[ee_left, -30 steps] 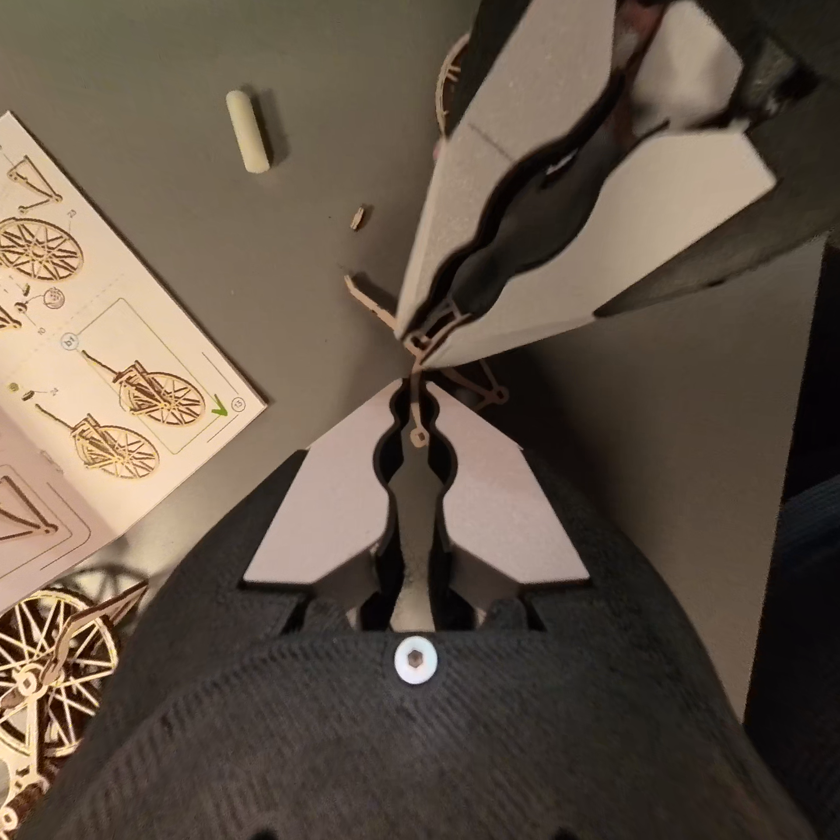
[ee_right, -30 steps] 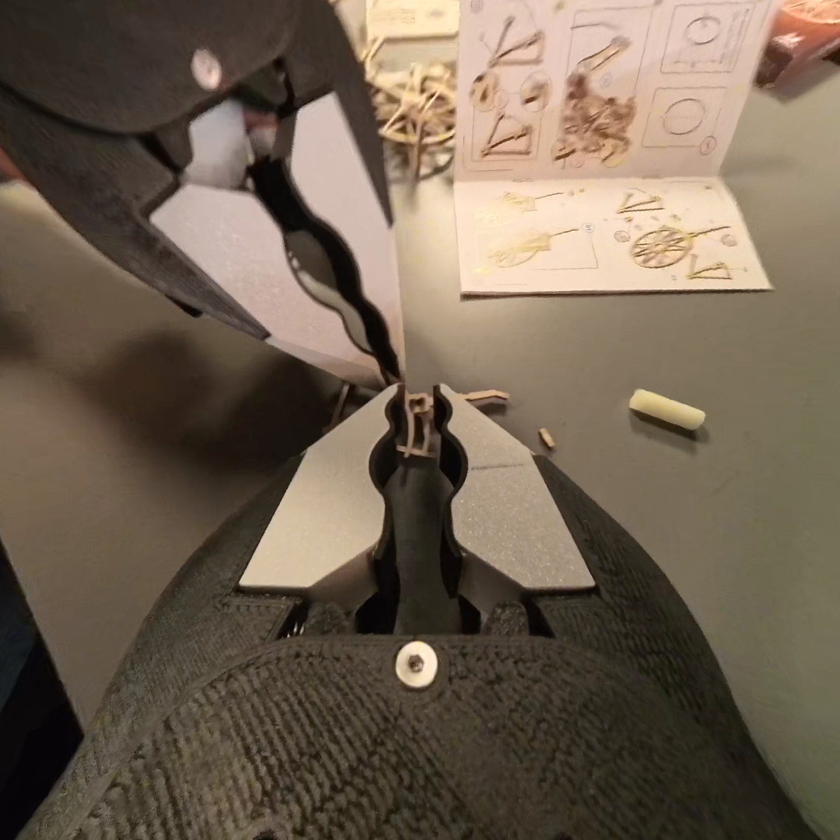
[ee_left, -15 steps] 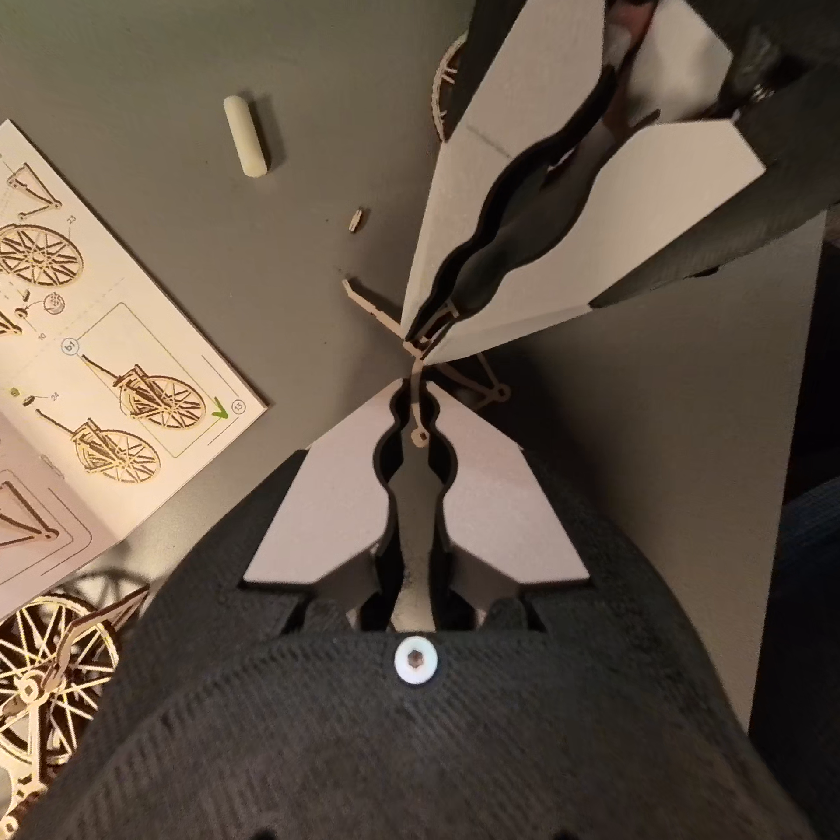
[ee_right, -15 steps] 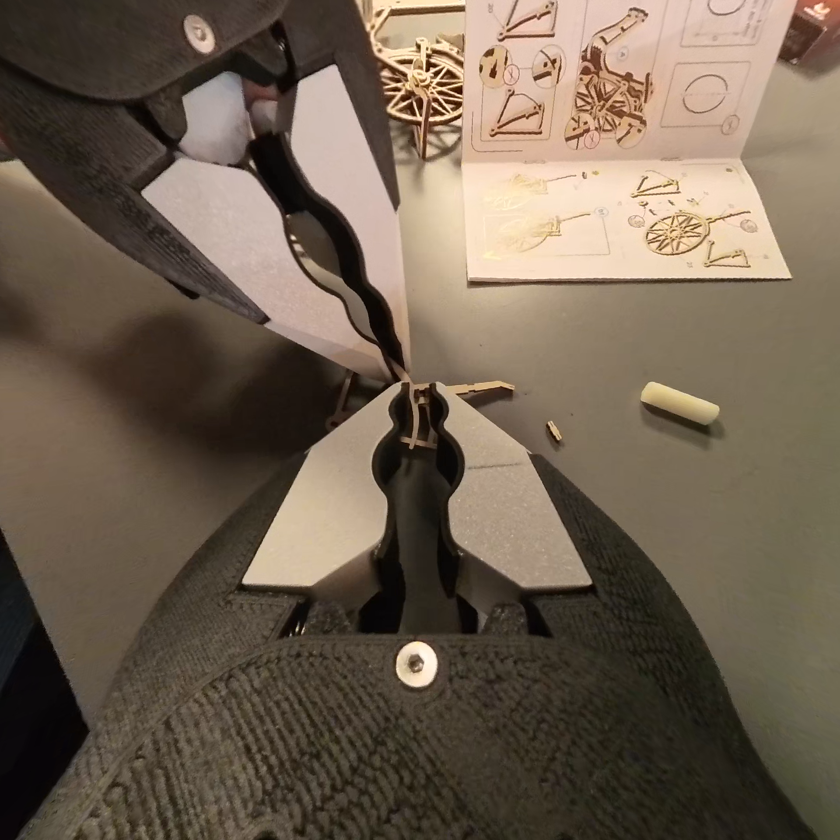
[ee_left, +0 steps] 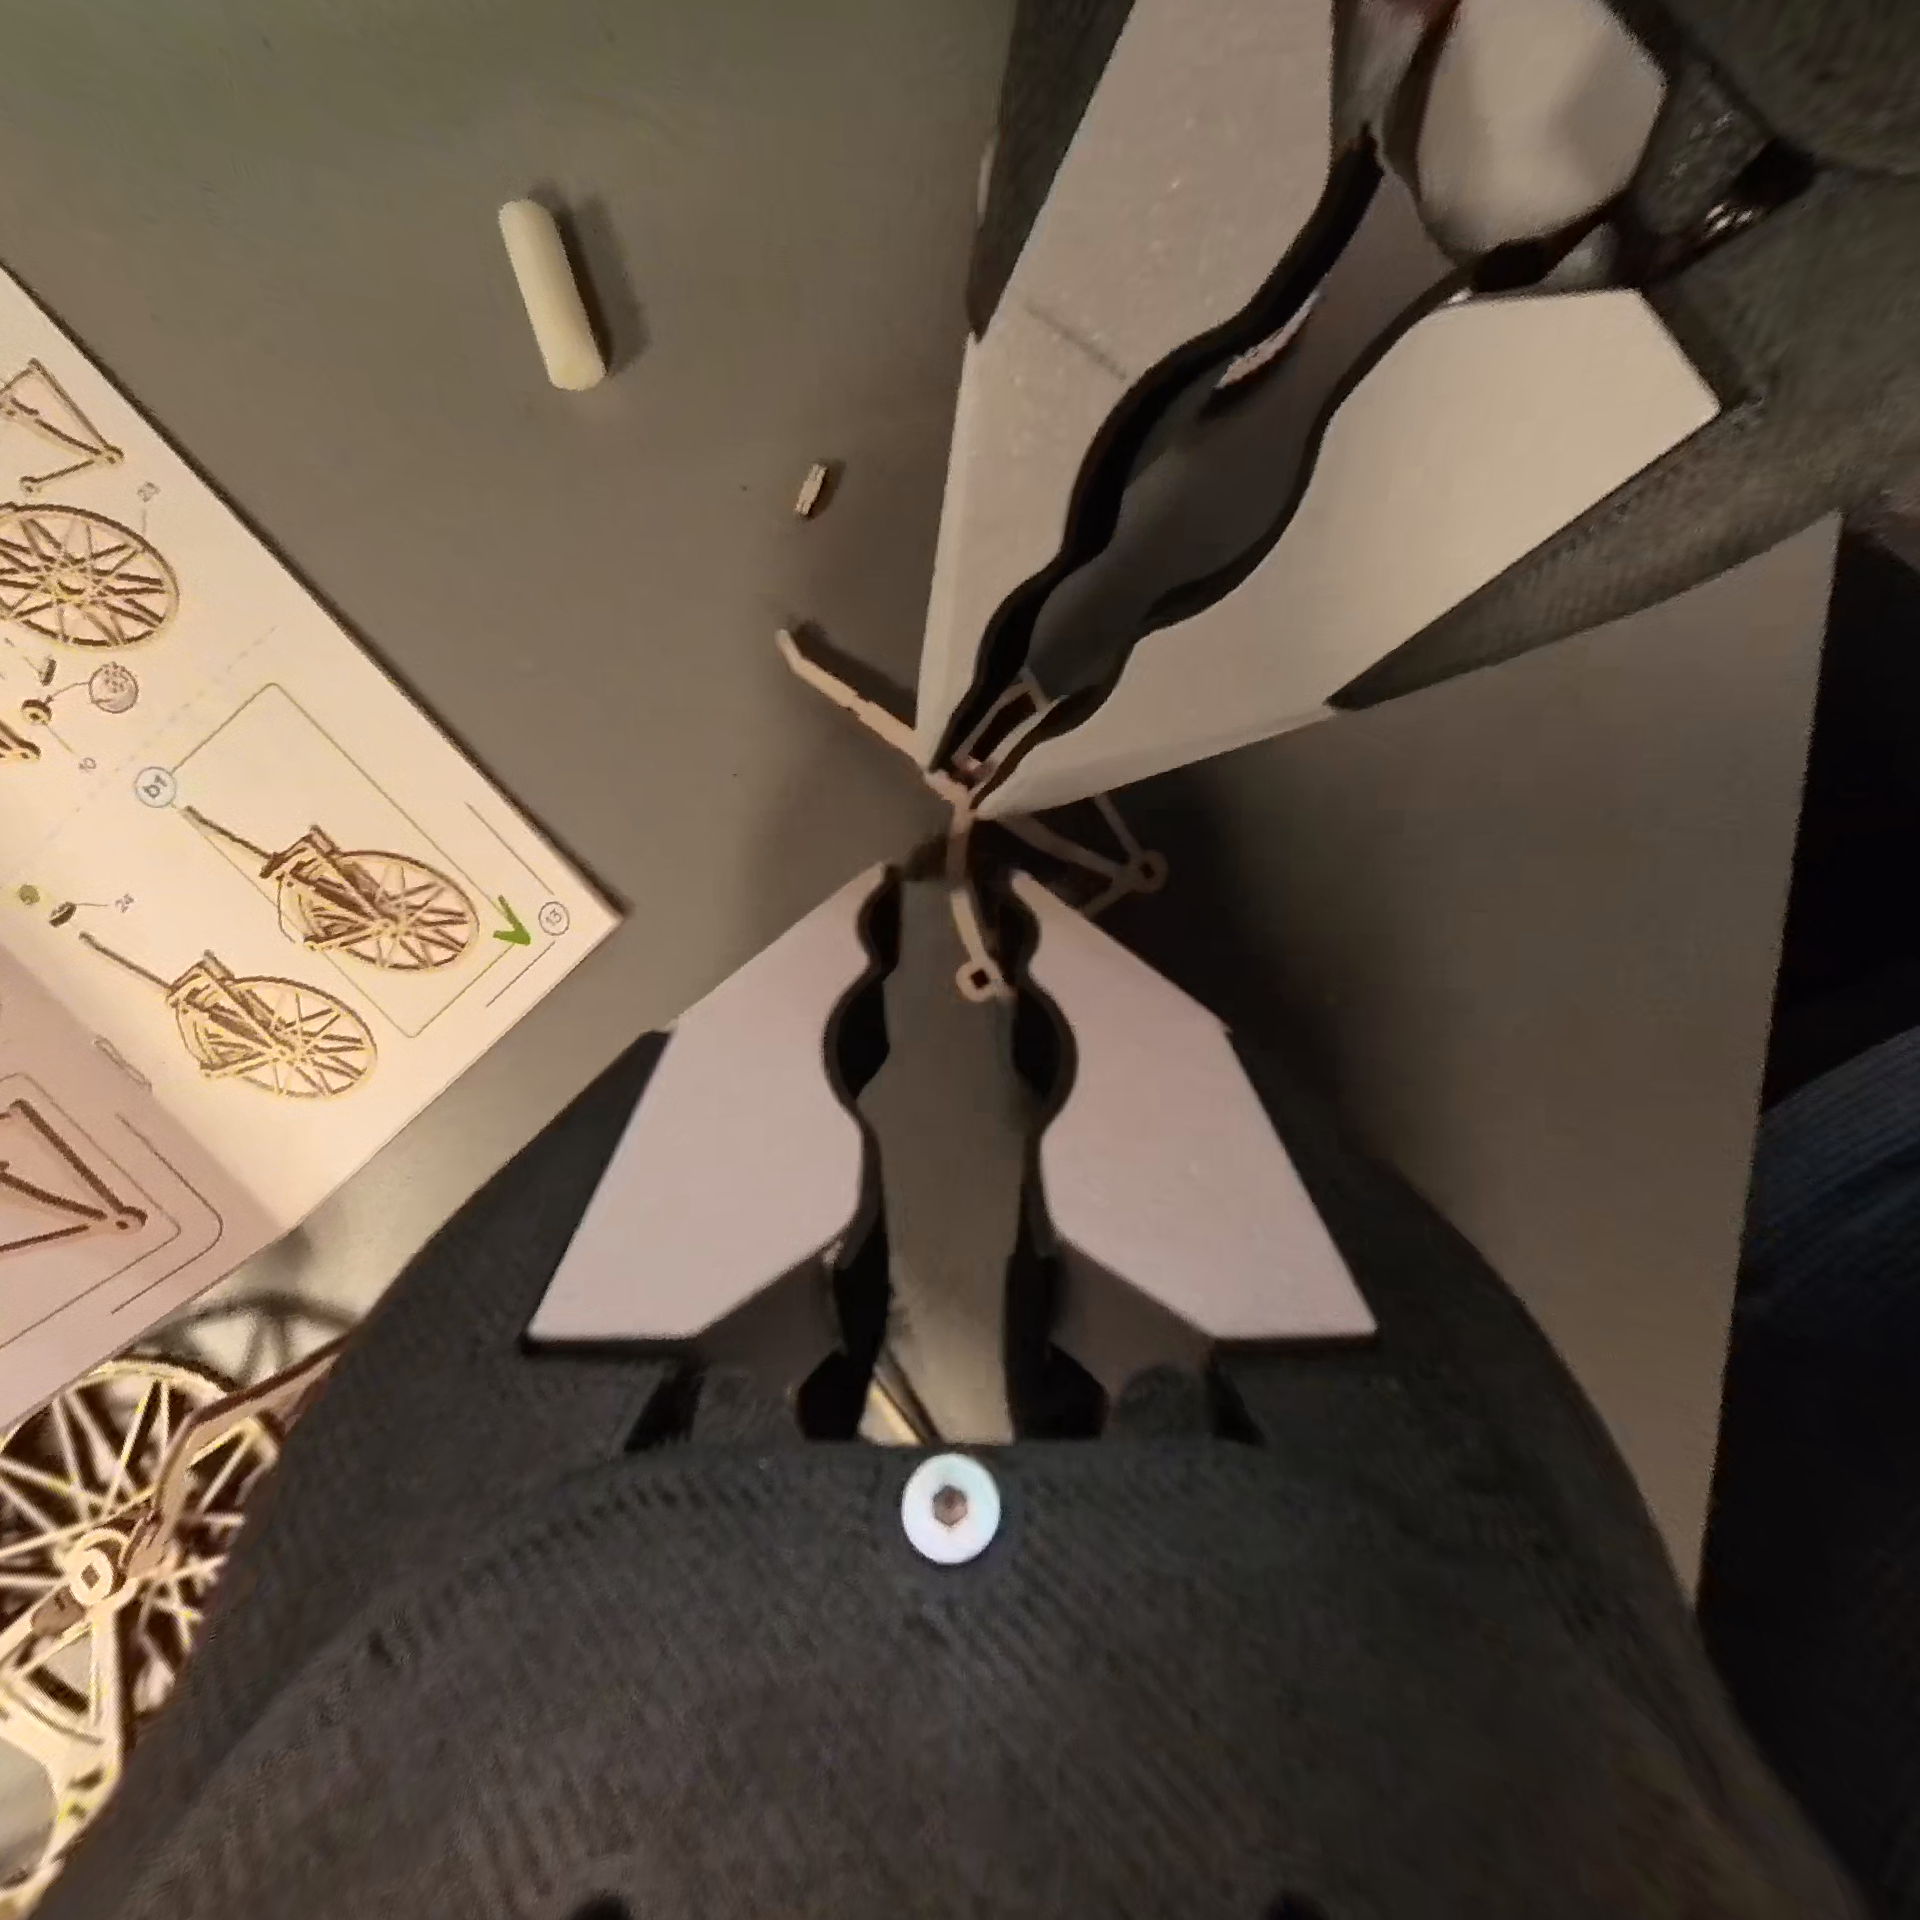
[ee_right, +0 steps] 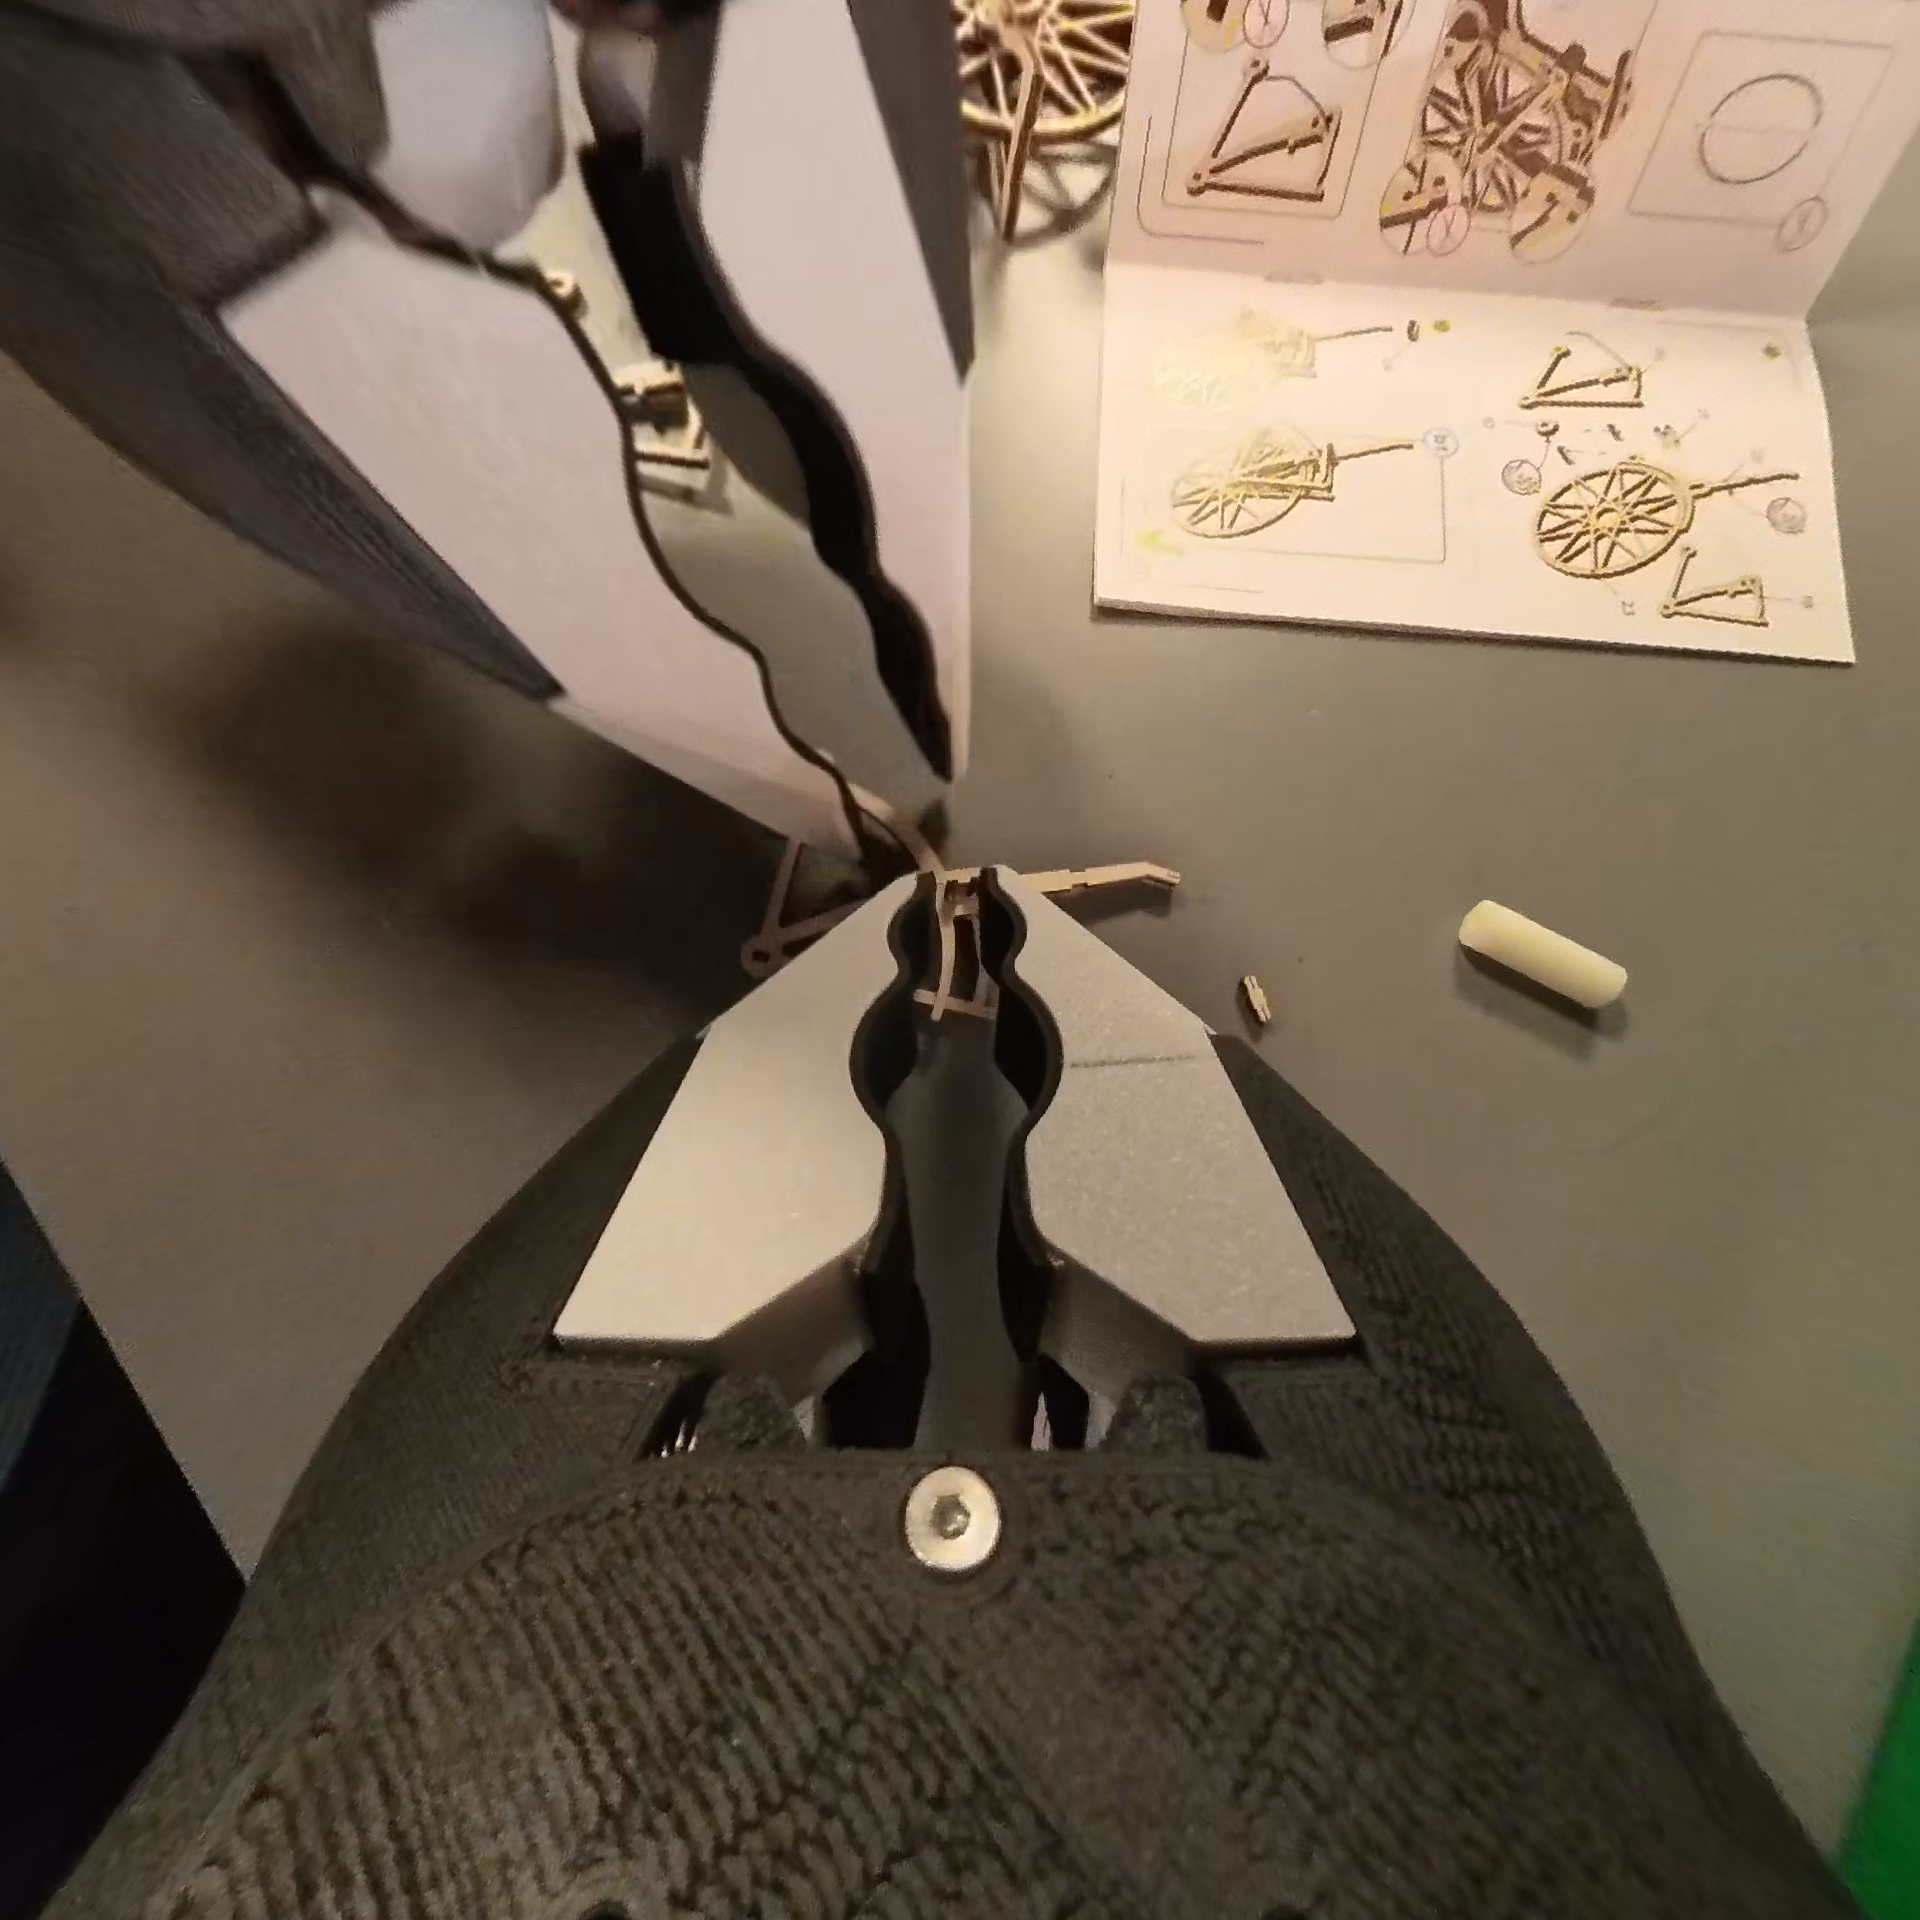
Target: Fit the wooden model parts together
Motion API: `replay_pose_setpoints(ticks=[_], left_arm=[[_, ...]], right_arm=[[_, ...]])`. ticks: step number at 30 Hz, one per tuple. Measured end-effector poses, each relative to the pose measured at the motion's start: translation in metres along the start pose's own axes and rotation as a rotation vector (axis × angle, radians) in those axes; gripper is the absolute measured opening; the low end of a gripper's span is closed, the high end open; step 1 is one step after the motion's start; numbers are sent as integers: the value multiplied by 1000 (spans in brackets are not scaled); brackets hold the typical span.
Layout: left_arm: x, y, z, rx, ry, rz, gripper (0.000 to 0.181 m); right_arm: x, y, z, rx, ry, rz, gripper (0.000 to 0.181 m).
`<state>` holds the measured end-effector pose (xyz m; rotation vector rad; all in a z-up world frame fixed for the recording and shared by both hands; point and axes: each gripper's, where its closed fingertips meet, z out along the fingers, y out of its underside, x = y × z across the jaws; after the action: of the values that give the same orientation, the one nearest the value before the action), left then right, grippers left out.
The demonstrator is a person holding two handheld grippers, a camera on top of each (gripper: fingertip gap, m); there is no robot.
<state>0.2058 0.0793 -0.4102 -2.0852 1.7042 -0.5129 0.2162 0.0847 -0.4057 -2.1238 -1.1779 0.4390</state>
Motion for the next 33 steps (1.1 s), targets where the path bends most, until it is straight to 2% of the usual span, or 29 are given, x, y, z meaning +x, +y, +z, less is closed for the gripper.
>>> replay_pose_setpoints(ticks=[1, 7, 13, 16, 21, 25, 30, 31, 33], left_arm=[[-2, -2, -5, 36, 6, -2, 20], [-16, -11, -25, 226, 25, -37, 9], [-21, -20, -32, 422, -36, -45, 18], [-29, -27, -45, 576, -121, -51, 28], [-41, -33, -79, 805, -237, -57, 31], [-46, -34, -97, 978, -268, -84, 32], [-35, -40, -119, 1129, -328, 16, 32], [-31, -40, -120, 1138, -344, 48, 32], [-25, -42, -122, 1149, -370, 101, 32]], right_arm=[[0, 0, 0, 1, 1, 1, 7], [0, 0, 0, -13, 18, -1, 7], [0, -3, 1, 62, 45, 3, 6], [-4, -9, -10, 192, 2, 89, 13], [10, -12, -41, 381, 122, 153, 11], [33, -21, -68, 555, 266, 205, 14], [55, -44, -125, 999, 509, 176, 16], [59, -43, -132, 1032, 571, 156, 15], [64, -41, -134, 983, 653, 101, 15]])
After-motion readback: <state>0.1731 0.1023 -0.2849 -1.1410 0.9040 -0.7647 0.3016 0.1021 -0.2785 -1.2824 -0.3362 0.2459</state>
